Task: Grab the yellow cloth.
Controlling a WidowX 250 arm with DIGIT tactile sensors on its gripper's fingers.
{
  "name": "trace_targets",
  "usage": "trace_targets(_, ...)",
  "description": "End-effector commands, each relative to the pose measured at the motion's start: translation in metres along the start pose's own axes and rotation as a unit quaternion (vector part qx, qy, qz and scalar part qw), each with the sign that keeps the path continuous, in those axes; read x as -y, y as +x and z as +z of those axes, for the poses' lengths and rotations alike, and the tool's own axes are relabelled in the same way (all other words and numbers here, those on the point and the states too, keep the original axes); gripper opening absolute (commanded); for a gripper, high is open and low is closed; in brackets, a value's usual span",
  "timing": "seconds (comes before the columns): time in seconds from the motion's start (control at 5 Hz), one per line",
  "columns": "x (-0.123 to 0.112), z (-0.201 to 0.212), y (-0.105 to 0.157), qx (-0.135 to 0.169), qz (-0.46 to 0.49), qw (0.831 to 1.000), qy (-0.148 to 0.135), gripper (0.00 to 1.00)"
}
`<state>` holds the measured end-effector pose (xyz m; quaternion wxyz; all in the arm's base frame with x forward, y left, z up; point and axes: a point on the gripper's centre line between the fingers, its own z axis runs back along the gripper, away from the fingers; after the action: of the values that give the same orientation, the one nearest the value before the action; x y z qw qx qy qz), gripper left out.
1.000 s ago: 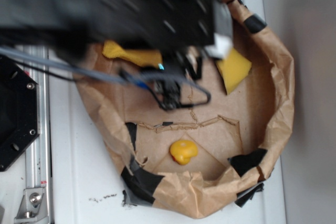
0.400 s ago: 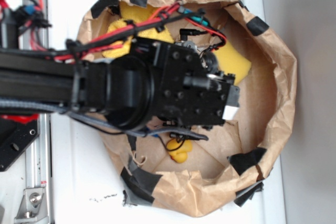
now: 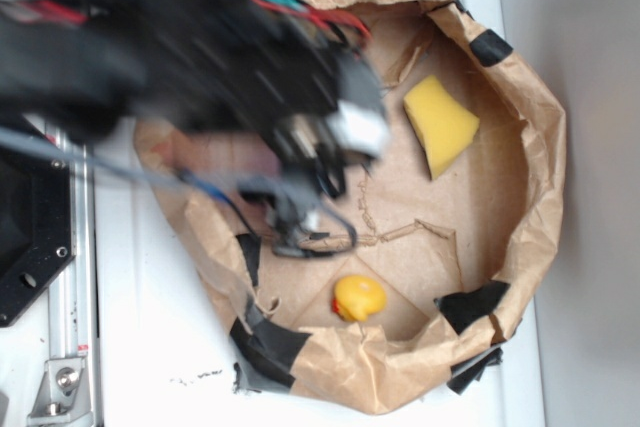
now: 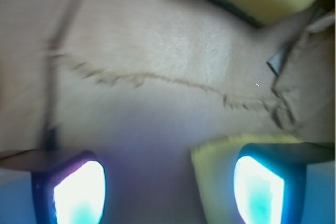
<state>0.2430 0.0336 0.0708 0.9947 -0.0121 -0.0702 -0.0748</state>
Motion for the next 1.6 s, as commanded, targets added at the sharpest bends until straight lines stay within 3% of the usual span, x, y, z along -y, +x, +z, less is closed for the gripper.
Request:
trace_targets(0.0,-0.011,-0.006,-0.004,-0.010,0.014,1.000,0.020,1.00)
trace_targets(0.2,-0.012,-0.025,-0.013,-0.034,0.012,0.999,0.041,1.00)
trace_targets(0.6,-0.018,-0.027,-0.034,-0.052,0.009,0.997,0.052,1.00)
trace_targets(0.8,-0.041,-0.046,-0.047,-0.090,-0.004,0.993,0.075,1.00)
trace_targets(1.0,-0.047,-0.041,-0.054,-0.127,-0.025,0.991,0.033,1.00)
trace_targets(1.2,-0.043,-0.030,-0.053,-0.146,-0.004,0.988,0.057,0.03)
trace_targets(1.4,-0.040,-0.023,-0.049,-0.142,-0.001,0.988,0.055,0.00)
